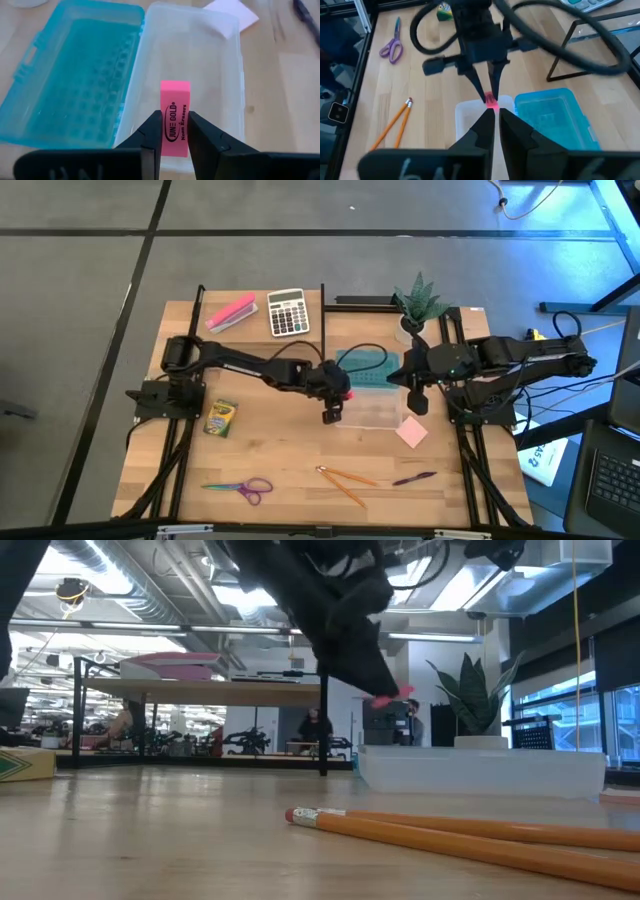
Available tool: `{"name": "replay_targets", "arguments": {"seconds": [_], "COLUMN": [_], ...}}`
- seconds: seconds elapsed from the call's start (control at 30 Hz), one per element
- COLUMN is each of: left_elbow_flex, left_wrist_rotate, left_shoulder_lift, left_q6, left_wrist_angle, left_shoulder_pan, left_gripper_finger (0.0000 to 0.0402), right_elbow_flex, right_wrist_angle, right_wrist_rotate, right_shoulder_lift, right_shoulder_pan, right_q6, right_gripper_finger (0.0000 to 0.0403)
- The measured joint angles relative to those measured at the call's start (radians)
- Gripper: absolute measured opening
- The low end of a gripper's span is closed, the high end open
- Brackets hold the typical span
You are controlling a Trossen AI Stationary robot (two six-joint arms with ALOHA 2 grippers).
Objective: Pack school essentials
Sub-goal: Put the eraser into the supply box
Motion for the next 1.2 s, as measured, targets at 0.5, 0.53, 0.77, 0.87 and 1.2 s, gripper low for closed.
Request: {"name": "replay_targets", "arguments": {"seconds": [0.5,0.53,0.77,0.87,1.2], "left_elbow_flex": [0.0,-0.001,-0.001,-0.001,-0.001], "left_wrist_rotate": [-0.001,-0.001,-0.046,-0.047,-0.047], "left_shoulder_lift": [0.127,0.128,0.127,0.127,0.127], "left_q6": [0.049,0.049,0.049,0.035,0.023], "left_wrist_angle": [0.057,0.054,0.057,0.056,0.057], "left_shoulder_pan": [0.003,0.003,0.009,0.01,0.01], "left_gripper_finger": [0.0062,0.0063,0.0065,0.0067,0.0069], "right_elbow_flex": [-0.001,-0.001,-0.001,-0.001,-0.001], "right_wrist_angle": [0.003,0.003,0.003,0.003,0.003], "right_wrist_rotate": [0.0,0.0,0.0,0.0,0.001], "right_shoulder_lift": [0.0,0.0,0.0,0.0,0.0], "right_shoulder_pan": [0.0,0.0,0.0,0.0,0.0], "right_q6": [0.003,0.003,0.003,0.003,0.003], "right_gripper_finger": [0.003,0.003,0.003,0.003,0.003]}}
